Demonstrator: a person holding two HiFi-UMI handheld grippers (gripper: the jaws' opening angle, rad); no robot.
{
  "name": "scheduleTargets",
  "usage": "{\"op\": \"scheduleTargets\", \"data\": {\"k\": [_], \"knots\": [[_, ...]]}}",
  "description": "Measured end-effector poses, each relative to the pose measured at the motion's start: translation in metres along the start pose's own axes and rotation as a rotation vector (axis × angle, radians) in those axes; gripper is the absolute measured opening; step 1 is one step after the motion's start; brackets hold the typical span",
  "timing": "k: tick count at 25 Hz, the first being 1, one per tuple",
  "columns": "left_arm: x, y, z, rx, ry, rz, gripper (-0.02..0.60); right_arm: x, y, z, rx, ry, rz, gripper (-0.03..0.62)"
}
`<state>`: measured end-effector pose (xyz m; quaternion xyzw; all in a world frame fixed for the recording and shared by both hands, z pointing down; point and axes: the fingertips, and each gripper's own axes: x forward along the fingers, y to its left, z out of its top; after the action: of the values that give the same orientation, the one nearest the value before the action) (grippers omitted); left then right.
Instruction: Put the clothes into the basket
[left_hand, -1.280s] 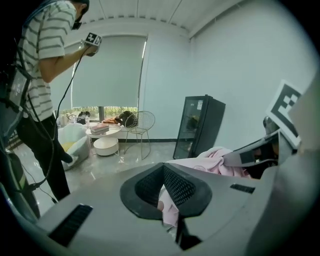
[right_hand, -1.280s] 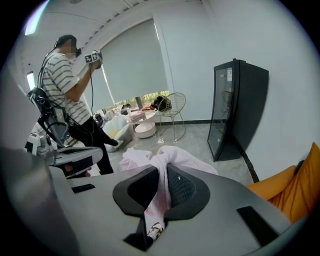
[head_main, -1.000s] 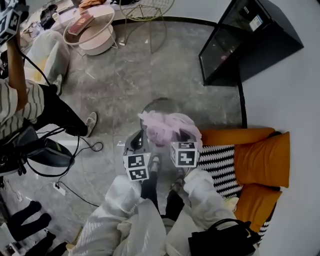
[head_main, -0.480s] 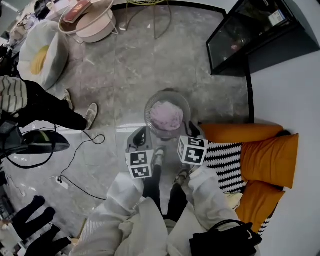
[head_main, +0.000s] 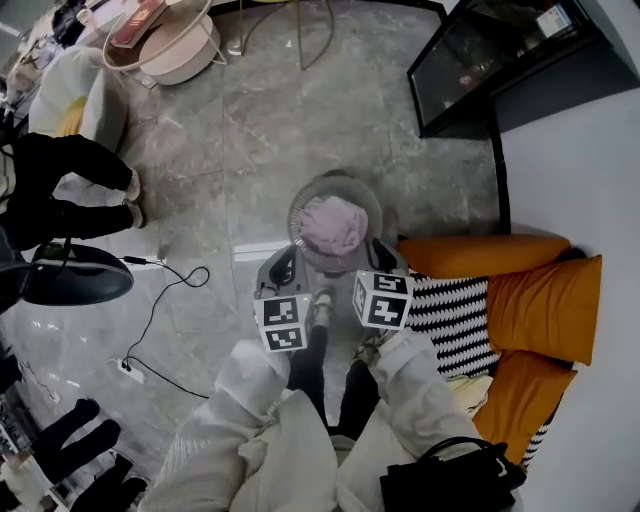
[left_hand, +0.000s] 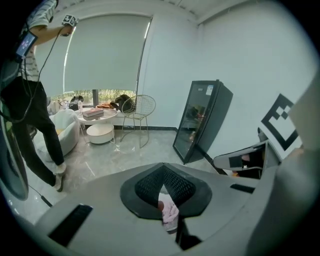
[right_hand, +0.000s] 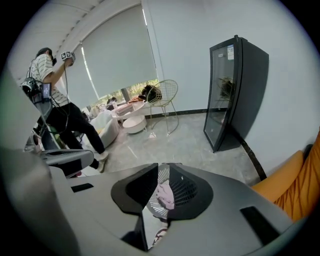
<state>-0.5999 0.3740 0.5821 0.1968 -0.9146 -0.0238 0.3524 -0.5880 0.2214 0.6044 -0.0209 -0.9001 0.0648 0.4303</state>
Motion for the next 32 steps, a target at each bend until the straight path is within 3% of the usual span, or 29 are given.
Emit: {"op": "scheduleTargets", "data": {"k": [5,13,18,25,32], "knots": [[0.0,-0.005,0.013,0.026,-0.008,-0.032,0.006,-0.015,0.005,0.019,0.03,-0.067,0.034,0.043],[-0.021,-0.047,0.048,0.079,-0.053,-0.136,0.006,-0.098,-0.021,0.045,0.043,-0.255,-0.017,0.026],[-0.036,-0.107,0.081,0.128,-0.092,-0.271,0.006,-0.167,-0.058,0.054,0.063,-0.366,-0.142,0.026],[-0.067,-0.226,0.099,0.243,-0.149,-0.433,0.005,-0.254,-0.126,0.049,0.114,-0.469,-0.302,0.026],[-0.09,-0.288,0.094,0.324,-0.149,-0.495,0.005,-0.296,-0.162,0.031,0.161,-0.504,-0.34,0.026]]}}
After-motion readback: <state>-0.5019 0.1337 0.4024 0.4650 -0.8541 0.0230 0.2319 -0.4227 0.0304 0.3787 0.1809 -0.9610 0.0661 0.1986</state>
